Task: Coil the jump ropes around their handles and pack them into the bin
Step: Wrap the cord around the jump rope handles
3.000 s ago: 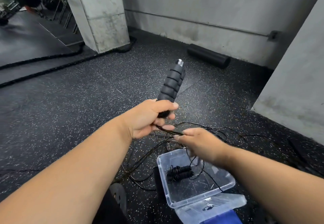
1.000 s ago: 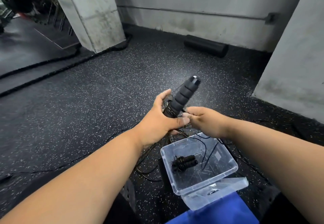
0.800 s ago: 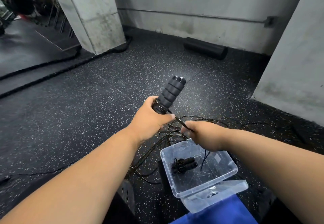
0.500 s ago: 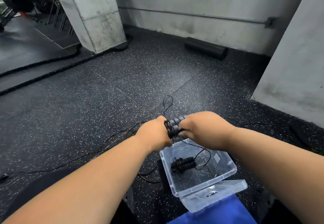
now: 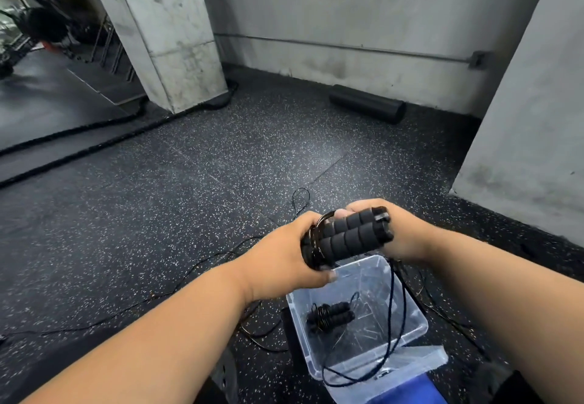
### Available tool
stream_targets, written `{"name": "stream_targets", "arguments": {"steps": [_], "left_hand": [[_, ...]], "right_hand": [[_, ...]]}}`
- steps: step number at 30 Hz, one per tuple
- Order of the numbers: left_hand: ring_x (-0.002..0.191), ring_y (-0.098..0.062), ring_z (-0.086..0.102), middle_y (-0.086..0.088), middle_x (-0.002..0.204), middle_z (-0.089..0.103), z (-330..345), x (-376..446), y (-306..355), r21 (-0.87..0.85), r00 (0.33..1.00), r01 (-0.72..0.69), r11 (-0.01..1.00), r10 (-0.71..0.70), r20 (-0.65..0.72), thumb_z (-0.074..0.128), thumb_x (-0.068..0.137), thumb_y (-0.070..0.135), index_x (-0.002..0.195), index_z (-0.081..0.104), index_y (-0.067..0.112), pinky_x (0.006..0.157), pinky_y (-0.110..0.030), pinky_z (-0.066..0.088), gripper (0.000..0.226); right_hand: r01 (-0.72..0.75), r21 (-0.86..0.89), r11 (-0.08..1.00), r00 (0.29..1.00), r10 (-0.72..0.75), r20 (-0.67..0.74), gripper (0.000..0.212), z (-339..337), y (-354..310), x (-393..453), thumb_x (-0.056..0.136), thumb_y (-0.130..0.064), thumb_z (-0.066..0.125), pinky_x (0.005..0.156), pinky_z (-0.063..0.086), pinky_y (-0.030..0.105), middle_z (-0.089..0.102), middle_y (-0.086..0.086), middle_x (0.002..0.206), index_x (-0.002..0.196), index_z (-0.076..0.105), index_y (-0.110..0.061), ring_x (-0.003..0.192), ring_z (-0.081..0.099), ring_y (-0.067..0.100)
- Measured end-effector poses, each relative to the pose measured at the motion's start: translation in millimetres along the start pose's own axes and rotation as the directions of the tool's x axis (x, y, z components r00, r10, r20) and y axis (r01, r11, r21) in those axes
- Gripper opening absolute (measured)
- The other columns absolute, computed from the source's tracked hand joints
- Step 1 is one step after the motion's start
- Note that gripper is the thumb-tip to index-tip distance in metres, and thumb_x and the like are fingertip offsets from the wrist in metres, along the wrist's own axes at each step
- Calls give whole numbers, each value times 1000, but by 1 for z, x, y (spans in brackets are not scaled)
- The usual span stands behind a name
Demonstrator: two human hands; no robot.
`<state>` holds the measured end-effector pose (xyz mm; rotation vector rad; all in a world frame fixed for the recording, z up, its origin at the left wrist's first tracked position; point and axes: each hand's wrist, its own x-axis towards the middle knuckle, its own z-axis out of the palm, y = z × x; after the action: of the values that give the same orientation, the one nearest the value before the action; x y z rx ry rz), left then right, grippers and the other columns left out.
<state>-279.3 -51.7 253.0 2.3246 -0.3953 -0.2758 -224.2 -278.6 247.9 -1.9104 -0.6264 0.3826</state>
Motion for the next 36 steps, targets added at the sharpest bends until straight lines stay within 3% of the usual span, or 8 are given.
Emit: {"name": "stream_targets", "arguments": {"steps": [4, 9, 12, 16, 21, 26, 30, 36], "left_hand": [[87, -6, 65, 8, 101, 68, -5, 0, 0, -157, 1000, 19, 987, -21, -9, 94, 75, 31, 117, 53, 42, 84, -27, 55, 60], [83, -5, 66, 6, 101, 69, 6, 0, -5, -322, 994, 58, 945, -86, -74, 96, 73, 27, 134, 41, 46, 90, -37, 57, 84], [103, -6, 72, 13, 114, 75, 11, 2, -9, -350, 995, 56, 935, -79, -52, 96, 74, 25, 150, 32, 57, 102, -34, 56, 105], [99, -2, 70, 20, 109, 73, 9, 10, -13, -168, 988, 79, 983, -100, -118, 94, 68, 38, 126, 57, 51, 99, -37, 56, 71], [79, -12, 67, 13, 89, 69, -3, 11, -19, 172, 942, 307, 936, -273, -196, 83, 73, 46, 122, 48, 47, 65, -30, 46, 61], [68, -18, 61, 7, 85, 64, -2, 8, -15, 439, 953, 295, 849, -297, -65, 74, 80, 34, 122, 46, 34, 54, -29, 41, 50], [85, -21, 65, 9, 94, 67, 2, 4, -8, 569, 958, 189, 801, -278, 73, 79, 78, 39, 116, 46, 33, 72, -33, 54, 51], [85, -20, 67, 10, 94, 69, -3, 0, 0, 537, 952, 65, 841, -214, 220, 84, 76, 41, 115, 49, 38, 78, -37, 59, 52]], "right_hand": [[-26, -115, 993, 998, 20, -52, 35, 2, 2, 6, 99, 3, 55, 75, 55, 26, 74, -9, 86, 85, 70, -26, 81, 63, 1], [-133, -355, 925, 990, 142, -2, 28, 16, 12, 7, 105, -14, 44, 59, 43, 23, 59, -6, 74, 85, 60, -26, 67, 49, 9], [-103, -476, 873, 993, 119, 4, 23, 29, 13, 5, 107, -21, 38, 69, 47, 31, 60, -3, 85, 95, 57, -26, 78, 56, 17], [-149, -578, 802, 978, 207, 36, 27, 41, 11, 1, 107, -15, 36, 85, 48, 39, 62, 17, 120, 125, 55, -11, 99, 57, 32], [-53, -686, 726, 986, 146, 79, 21, 50, 2, -2, 101, -43, 50, 89, 51, 40, 69, 3, 115, 113, 54, -25, 104, 64, 28], [31, -781, 624, 998, 23, 58, 26, 41, -28, -7, 98, -44, 60, 66, 35, 29, 69, -4, 90, 85, 57, -22, 76, 52, 17], [17, -668, 744, 990, 82, 116, 18, 28, -42, -7, 82, -45, 81, 54, 35, 15, 64, -19, 69, 87, 74, -29, 64, 55, 0], [-36, -523, 852, 992, 94, 85, 38, 19, -41, -3, 60, -44, 96, 52, 40, 22, 68, -6, 68, 75, 68, -22, 55, 53, 2]]}}
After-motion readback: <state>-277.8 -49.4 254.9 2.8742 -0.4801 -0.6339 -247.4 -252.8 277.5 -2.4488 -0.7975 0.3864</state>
